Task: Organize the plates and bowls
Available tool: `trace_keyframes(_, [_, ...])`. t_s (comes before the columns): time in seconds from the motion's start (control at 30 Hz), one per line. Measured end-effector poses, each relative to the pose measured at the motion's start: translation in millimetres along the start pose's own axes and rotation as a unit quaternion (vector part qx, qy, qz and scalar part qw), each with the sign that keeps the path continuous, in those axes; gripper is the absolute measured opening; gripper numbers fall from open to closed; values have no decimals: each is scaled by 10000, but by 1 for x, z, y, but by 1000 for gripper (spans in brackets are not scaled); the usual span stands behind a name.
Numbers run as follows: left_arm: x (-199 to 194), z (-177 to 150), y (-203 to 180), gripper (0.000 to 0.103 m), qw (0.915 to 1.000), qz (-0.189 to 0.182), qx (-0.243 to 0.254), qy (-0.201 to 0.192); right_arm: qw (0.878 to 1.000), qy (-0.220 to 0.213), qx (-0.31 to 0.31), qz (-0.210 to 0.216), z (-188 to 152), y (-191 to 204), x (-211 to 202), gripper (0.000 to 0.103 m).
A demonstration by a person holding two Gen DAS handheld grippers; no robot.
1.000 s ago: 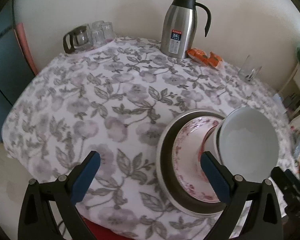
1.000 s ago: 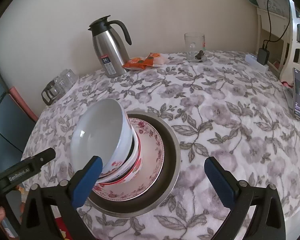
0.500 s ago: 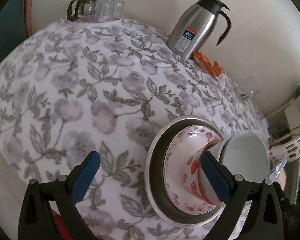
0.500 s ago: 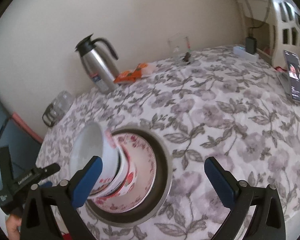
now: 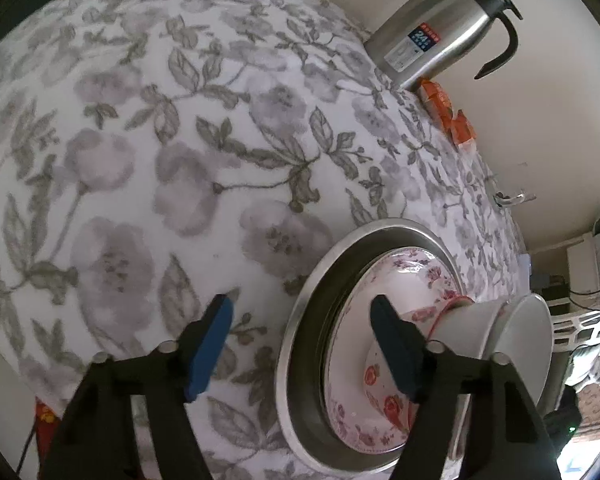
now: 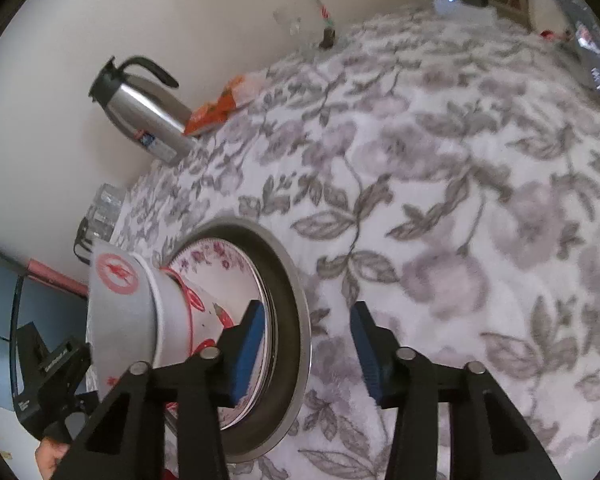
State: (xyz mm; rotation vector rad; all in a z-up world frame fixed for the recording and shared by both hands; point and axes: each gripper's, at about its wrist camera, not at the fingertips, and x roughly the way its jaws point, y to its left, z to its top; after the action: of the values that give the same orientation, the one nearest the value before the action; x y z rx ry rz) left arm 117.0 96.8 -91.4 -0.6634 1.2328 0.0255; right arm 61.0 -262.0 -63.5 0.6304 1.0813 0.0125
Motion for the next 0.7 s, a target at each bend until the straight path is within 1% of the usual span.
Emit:
trace_keyframes(0.03, [4,1,1,56,10000,3,-31,43,10000,31,-5,15,0,0,3,33])
trace_keyframes(0.07, [8,2,2,53,9999,11,-54,90,10000,57,-31,12,-1,2,5,32])
trace_keyframes(0.1, [12,2,3,47,9998,32,-79,154,9999,92,-73,4,-2,2,8,29])
trace_keyframes(0.13, [15,2,6,40,9997,32,-131,197,9999,130,-75,7,-3,3,10,28])
trace_keyframes(0.17, [16,3,7,37,9996,12,-182,209,9998,160,-71,17,-3,3,11,26])
trace_keyframes(0.2, [17,3,8,33,9995,-14,-189,234,9998,187,-77,27,-3,4,13,21])
trace_keyframes(0.27, [20,3,8,31,9996,-8,-146,262,9997,213,-89,1,-4,5,15,20])
trace_keyframes(0.33, [20,3,5,26,9997,-20,-68,226,9997,236,-91,-5,-4,5,16,20])
trace_keyframes(0.47, [21,4,1,19,9999,-44,50,160,9995,299,-90,-11,-5,4,19,18])
trace_keyframes(0.6, [23,4,-7,19,9994,98,322,93,9992,322,-199,-99,-5,7,20,18])
trace_keyframes(0.7, [26,6,-2,18,9997,-34,205,131,9990,383,-207,-60,-4,6,25,18])
